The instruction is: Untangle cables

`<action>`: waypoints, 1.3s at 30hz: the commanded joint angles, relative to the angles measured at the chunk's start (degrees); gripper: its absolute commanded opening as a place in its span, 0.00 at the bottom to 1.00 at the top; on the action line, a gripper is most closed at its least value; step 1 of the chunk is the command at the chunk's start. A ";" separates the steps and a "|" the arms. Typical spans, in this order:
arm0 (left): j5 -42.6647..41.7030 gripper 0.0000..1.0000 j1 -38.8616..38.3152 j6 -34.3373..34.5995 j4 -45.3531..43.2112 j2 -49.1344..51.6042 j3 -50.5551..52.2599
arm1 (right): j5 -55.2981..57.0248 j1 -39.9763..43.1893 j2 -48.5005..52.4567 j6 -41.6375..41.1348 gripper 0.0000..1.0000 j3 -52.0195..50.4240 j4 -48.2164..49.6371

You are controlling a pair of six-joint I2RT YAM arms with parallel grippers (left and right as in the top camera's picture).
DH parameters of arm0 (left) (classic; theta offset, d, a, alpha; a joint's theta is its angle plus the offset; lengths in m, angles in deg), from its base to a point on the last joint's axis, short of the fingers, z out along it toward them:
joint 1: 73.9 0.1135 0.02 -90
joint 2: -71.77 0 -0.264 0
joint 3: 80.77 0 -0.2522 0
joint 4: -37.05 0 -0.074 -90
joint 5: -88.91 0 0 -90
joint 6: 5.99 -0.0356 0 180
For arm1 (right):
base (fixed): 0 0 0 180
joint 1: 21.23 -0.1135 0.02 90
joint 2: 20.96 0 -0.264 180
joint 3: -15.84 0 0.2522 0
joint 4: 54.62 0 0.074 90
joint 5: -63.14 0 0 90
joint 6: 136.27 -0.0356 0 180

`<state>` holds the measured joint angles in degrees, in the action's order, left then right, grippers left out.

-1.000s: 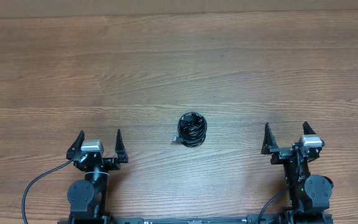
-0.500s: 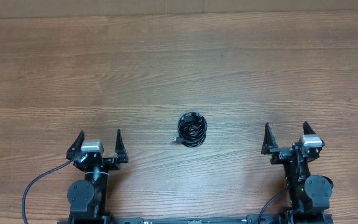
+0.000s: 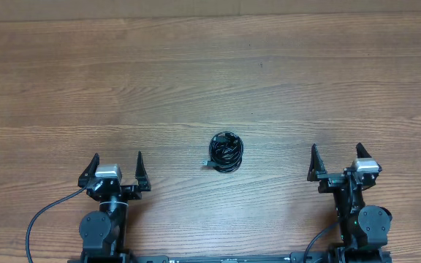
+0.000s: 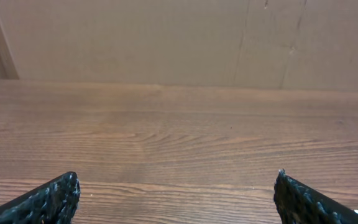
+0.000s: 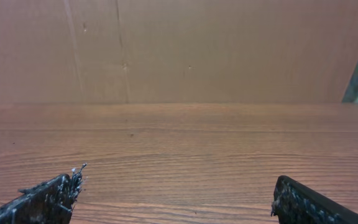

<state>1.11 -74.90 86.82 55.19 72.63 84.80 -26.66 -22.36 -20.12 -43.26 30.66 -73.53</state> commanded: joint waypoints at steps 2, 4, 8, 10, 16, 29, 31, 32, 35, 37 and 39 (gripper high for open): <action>-7.50 1.00 0.11 5.03 -1.07 -0.59 0.39 | -0.33 0.24 -0.68 0.07 1.00 -0.61 0.37; -13.79 1.00 0.11 9.25 -1.11 -0.59 0.39 | -0.33 0.24 -0.68 0.07 1.00 -0.61 0.37; -19.87 1.00 0.11 15.67 -5.77 -0.59 0.39 | -0.33 0.24 -0.68 0.07 1.00 -0.61 0.37; -20.13 1.00 0.11 15.67 -10.73 -0.59 0.39 | -0.33 0.24 -0.68 0.07 1.00 -0.61 0.37; -19.52 1.00 0.13 17.09 -24.87 -0.55 -3.32 | -0.33 0.24 -0.68 0.07 1.00 -0.61 0.37; -28.11 1.00 0.22 5.90 15.26 24.13 -44.48 | -0.33 0.24 -0.68 0.07 1.00 -0.61 0.37; -28.22 1.00 0.22 5.88 23.93 30.51 -51.56 | -0.33 0.24 -0.68 0.07 1.00 -0.61 0.37; -29.22 1.00 0.22 5.60 29.64 34.88 -56.35 | -0.33 0.24 -0.68 0.07 1.00 -0.61 0.37; -36.24 1.00 0.22 6.23 36.04 42.82 -63.25 | -0.33 0.24 -0.68 0.07 1.00 -0.61 0.37; -44.57 1.00 0.22 6.82 36.15 47.78 -65.33 | -0.33 0.24 -0.68 0.07 1.00 -0.61 0.37; -47.47 1.00 0.22 6.91 35.54 51.01 -65.83 | -0.33 0.24 -0.68 0.07 1.00 -0.61 0.37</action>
<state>-35.53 -74.92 94.32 90.90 119.45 21.22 -26.66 -22.33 -20.12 -43.26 30.66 -73.51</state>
